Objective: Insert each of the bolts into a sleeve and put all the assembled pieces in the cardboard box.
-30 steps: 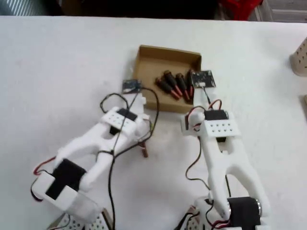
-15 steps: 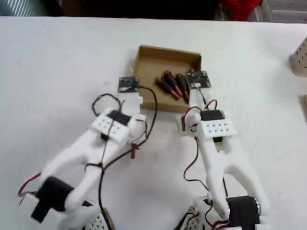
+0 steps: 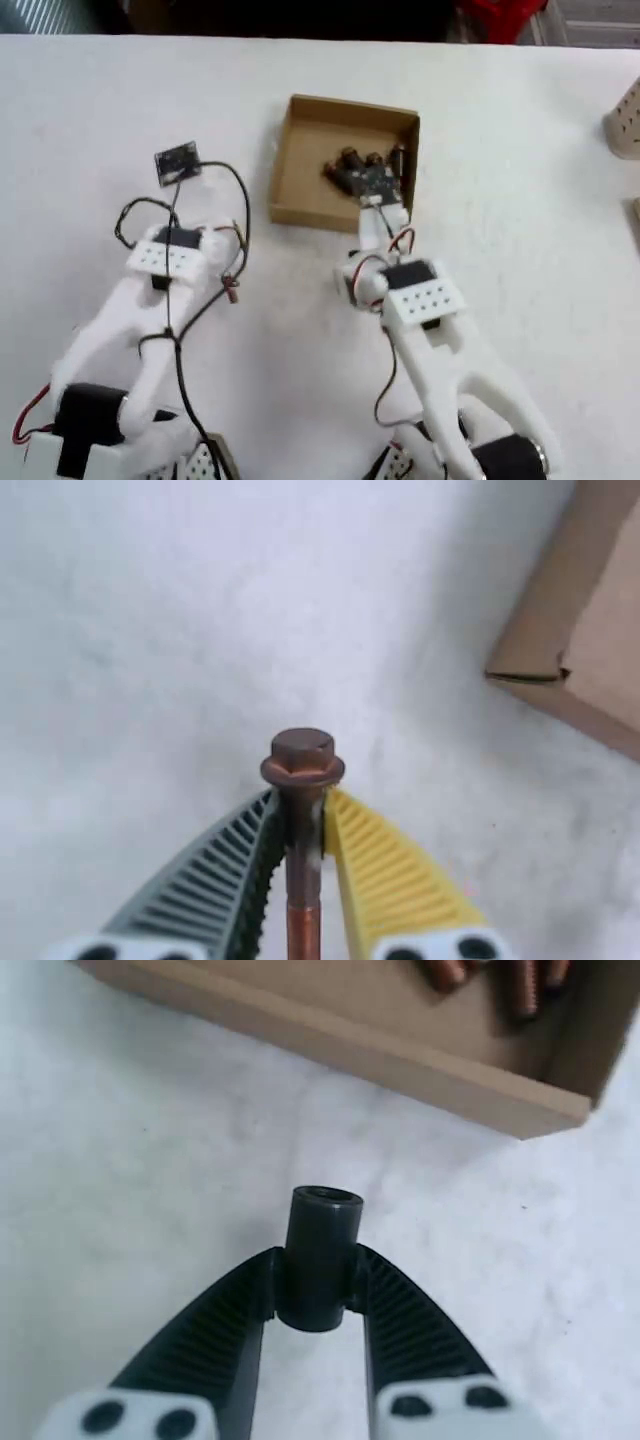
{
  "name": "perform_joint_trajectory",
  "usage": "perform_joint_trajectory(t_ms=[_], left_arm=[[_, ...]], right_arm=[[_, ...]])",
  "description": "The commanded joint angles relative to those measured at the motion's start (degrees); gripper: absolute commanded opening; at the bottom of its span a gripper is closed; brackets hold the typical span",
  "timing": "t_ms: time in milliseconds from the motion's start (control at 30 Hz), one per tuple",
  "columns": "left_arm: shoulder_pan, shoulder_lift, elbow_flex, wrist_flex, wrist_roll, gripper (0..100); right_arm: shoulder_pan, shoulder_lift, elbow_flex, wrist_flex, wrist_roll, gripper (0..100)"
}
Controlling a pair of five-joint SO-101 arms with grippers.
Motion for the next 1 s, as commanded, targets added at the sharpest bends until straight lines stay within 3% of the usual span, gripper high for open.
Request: perform_joint_trajectory(t_ms=[0, 333, 633, 767, 967], left_arm=[[-2.95, 0.48, -4.04, -1.14, -0.35, 2], [-5.14, 0.48, -3.78, -1.14, -0.44, 2], [-11.65, 0.48, -4.04, -3.87, -0.53, 2], [-13.23, 0.48, -4.04, -5.27, -0.62, 2], [-14.02, 0.48, -3.96, -6.42, -10.64, 2]], right_arm=[[-4.97, -6.90, 3.87, -6.64, -0.70, 1.6], [-13.76, -5.76, 16.26, -42.15, -0.79, 1.6], [-17.27, 12.53, 19.16, -77.85, -0.97, 1.6], [-17.71, 21.85, 18.55, -92.18, -7.38, 1.5], [-20.00, 36.00, 15.38, -109.85, -7.38, 1.5]])
